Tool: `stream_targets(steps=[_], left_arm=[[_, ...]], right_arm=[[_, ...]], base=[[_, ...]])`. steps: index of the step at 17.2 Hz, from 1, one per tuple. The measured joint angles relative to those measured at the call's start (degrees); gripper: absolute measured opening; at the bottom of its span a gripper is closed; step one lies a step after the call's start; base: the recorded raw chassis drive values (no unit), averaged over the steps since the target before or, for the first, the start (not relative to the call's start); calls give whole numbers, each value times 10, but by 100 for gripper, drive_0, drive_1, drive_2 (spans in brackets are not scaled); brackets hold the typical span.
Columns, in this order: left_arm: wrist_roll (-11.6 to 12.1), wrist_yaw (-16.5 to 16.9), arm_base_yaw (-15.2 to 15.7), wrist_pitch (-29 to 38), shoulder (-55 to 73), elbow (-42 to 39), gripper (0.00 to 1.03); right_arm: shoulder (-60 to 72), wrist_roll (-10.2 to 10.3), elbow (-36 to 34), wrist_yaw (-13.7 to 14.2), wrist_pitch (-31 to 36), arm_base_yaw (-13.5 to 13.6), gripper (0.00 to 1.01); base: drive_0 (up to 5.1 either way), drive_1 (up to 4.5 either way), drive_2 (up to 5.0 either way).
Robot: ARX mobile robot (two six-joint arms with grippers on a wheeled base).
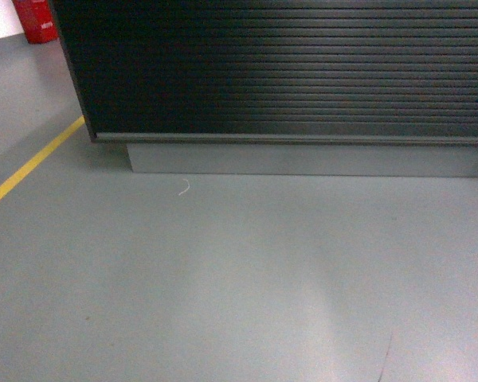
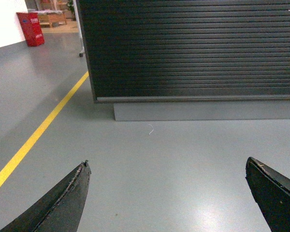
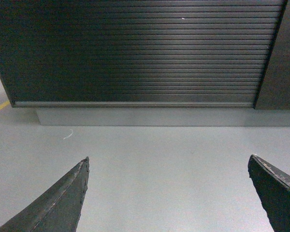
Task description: Place dark red mango on scale at checkout
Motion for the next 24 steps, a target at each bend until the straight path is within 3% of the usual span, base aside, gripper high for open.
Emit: stream_targets(steps=[24], left_arm=[[0,0,0,2,0,0,98]], right_arm=[[0,0,0,-1,1,0,98]], base=[[1,424,-421]])
